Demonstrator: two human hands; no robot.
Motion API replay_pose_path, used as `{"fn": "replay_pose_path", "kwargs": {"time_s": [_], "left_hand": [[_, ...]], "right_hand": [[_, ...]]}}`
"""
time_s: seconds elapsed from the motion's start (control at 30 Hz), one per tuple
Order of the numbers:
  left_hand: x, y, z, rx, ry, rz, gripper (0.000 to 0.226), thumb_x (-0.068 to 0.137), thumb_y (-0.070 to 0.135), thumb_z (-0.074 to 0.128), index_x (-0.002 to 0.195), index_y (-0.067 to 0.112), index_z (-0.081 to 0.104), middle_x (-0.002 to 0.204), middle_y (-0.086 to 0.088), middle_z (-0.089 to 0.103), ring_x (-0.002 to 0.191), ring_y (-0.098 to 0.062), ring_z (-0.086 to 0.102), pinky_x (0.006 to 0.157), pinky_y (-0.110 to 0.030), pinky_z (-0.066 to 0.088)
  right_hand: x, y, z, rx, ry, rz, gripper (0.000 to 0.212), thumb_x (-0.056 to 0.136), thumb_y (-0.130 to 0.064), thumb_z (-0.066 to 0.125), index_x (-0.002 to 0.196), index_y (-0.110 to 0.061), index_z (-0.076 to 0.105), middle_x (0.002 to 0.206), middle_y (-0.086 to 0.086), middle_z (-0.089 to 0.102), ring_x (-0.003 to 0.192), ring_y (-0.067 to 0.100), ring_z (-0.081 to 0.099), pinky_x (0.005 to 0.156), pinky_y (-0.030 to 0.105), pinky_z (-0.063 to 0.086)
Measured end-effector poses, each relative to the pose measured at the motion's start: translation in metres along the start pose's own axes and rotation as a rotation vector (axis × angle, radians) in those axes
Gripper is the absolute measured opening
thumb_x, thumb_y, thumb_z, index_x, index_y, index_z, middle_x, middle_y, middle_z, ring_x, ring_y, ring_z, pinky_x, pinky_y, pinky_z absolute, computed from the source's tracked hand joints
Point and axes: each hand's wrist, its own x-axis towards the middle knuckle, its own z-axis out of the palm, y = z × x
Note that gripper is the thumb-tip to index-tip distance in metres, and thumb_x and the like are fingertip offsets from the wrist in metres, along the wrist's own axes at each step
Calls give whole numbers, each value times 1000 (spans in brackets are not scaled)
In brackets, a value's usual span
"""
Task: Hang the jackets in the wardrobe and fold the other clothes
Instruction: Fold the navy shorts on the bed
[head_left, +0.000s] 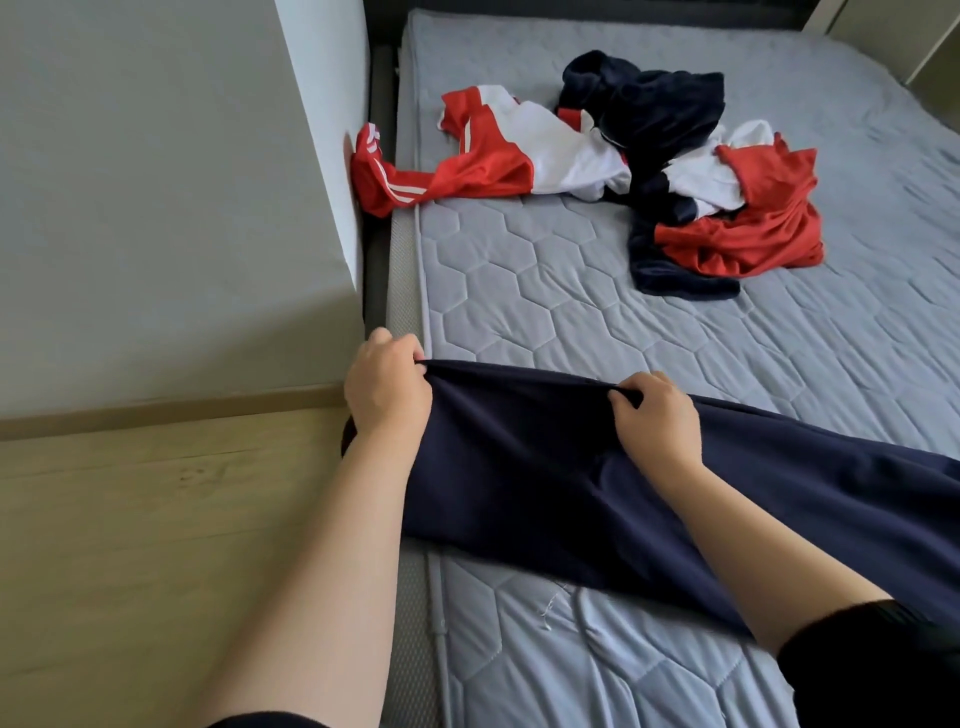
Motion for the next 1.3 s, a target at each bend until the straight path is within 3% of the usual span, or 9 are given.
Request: {"fn": "replay_pose_path", "kwargs": {"time_s": [0.1, 0.2, 0.33, 0.5, 0.7, 0.93, 1.03, 1.17, 1.3], "left_hand": [[-9, 18, 7, -53, 2, -43, 12, 92, 12, 53, 104, 14, 56, 108, -7, 54, 76, -26, 49, 57, -30, 31], [-38, 21, 26, 94, -229, 85, 47, 96, 26, 48, 139, 16, 32, 138, -9, 41, 117, -30, 48, 86, -40, 41], [-71, 18, 52, 303, -423, 227, 61, 100, 42, 28, 151, 24, 1, 159, -8, -5, 145, -31, -3, 114, -53, 9], [-86, 16, 66, 309, -477, 397, 61, 97, 53, 20, 150, 31, 0, 159, 0, -8, 145, -24, -12, 114, -52, -2], [-82, 4, 68, 358, -449, 322, 60, 97, 53, 16, 150, 31, -1, 159, 0, -7, 145, -26, -11, 115, -51, -2], [-66, -30, 62, 173, -458, 472, 55, 99, 40, 32, 150, 31, 14, 159, 4, 0, 146, -17, -7, 116, -45, 1], [-58, -62, 56, 14, -438, 213, 55, 100, 36, 35, 150, 31, 12, 159, 7, -3, 146, -15, -7, 115, -47, 3], [-60, -98, 49, -606, -609, -460, 56, 101, 42, 27, 151, 20, 13, 158, -5, 15, 144, -22, 17, 116, -33, 15], [-78, -143, 39, -423, -950, -963, 74, 93, 66, 20, 145, 15, 33, 143, -13, 42, 128, -33, 42, 100, -51, 34]], "right_hand": [[9, -5, 1, 52, 40, 33, 21, 92, -21, 54, 110, -12, 60, 115, 4, 55, 79, 18, 53, 71, 28, 37], [-4, -3, 16, -38, -200, -4, 57, 93, -22, 54, 143, -11, 30, 151, 9, 24, 121, 28, 48, 92, 34, 40], [-31, 11, 34, -207, -286, -126, 62, 97, -27, 43, 150, -14, 14, 159, 9, 0, 144, 25, 12, 115, 41, 15], [-49, 43, 29, -437, -307, -291, 59, 98, -43, 31, 151, -24, 14, 159, 1, 5, 146, 17, 1, 115, 48, 2], [-17, 90, -19, -435, -218, 391, 63, 99, -46, 23, 152, -14, 8, 159, 7, -2, 146, 21, -3, 115, 55, -1], [-66, -22, 51, -275, -332, -406, 62, 97, -40, 37, 151, -20, 13, 159, 5, 0, 146, 21, -5, 117, 50, 2], [-78, -47, 82, -322, -454, -320, 62, 99, -48, 24, 151, -21, 7, 159, 4, -5, 146, 22, -10, 115, 53, -1], [-80, -75, 111, -336, -457, -223, 64, 97, -52, 18, 151, -22, 2, 159, 6, -8, 145, 25, -12, 112, 58, -2], [-87, -73, 126, -455, -379, -232, 65, 95, -51, 17, 151, -22, 0, 159, 8, -7, 145, 26, -10, 111, 58, -1]]}}
